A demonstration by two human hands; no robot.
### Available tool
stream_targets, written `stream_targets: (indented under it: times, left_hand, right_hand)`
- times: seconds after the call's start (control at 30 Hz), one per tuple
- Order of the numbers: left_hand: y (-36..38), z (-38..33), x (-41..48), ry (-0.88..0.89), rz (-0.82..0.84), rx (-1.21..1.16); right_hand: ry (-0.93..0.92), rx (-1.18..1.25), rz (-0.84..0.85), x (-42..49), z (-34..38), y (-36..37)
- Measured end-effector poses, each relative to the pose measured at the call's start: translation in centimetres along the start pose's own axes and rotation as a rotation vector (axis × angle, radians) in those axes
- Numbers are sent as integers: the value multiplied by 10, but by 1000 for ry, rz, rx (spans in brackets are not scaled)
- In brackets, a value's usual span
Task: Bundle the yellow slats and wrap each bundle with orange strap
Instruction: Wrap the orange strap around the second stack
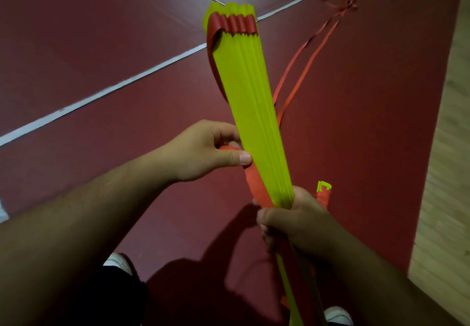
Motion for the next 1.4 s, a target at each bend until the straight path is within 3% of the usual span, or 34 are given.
stream_targets:
  times: [0.07, 0.17, 0.23, 0.33, 0.47, 0.57, 0.73, 0.83, 1.0, 1.1, 1.27, 1.4]
  left_hand:
    - [-10, 6, 2, -21, -176, 41]
    - [-36, 13, 4, -65, -573, 32]
    - [-48, 12, 6, -101, -716, 31]
    - [-52, 18, 14, -151, -609, 33]
    - [-44, 17, 25, 29, -565, 67]
    - [-41, 9, 21, 126, -566, 6]
    - [-15, 1, 7, -76, -196, -237]
    - [3, -15, 0, -93, -28, -440]
    - [42, -13, 1, -278, -152, -698]
    - [49, -5, 0, -265, -115, -569]
    - [47, 1, -2, -267, 149, -415]
    - [46, -2, -2, -211, 267, -181]
  right_hand:
    - [16, -68, -30, -2, 2, -7]
    - [74, -17, -27, -6, 1, -12]
    - [77, 32, 14, -11, 2, -10]
    - [90, 84, 113, -20, 3, -9]
    - [120, 92, 225, -28, 3, -13]
    - [104, 112, 165, -30, 0, -14]
    - [48, 121, -65, -20, -3, -39]
    - [28, 125, -163, -15, -4, -53]
    - [-1, 153, -148, -10, -3, -55]
    - [-30, 166, -43, -10, 0, -51]
    - [-17, 218, 129, -17, -3, -48]
    - [2, 190, 190, -18, -3, -44]
Point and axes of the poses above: each hand's wrist, its own x-axis towards the middle knuckle, its own y-axis out of the palm, z = x × y, the point moved 2 cm from there along x, towards the middle knuckle, and after that the axes turned 7 degrees about -x, right-handed, at the moved point
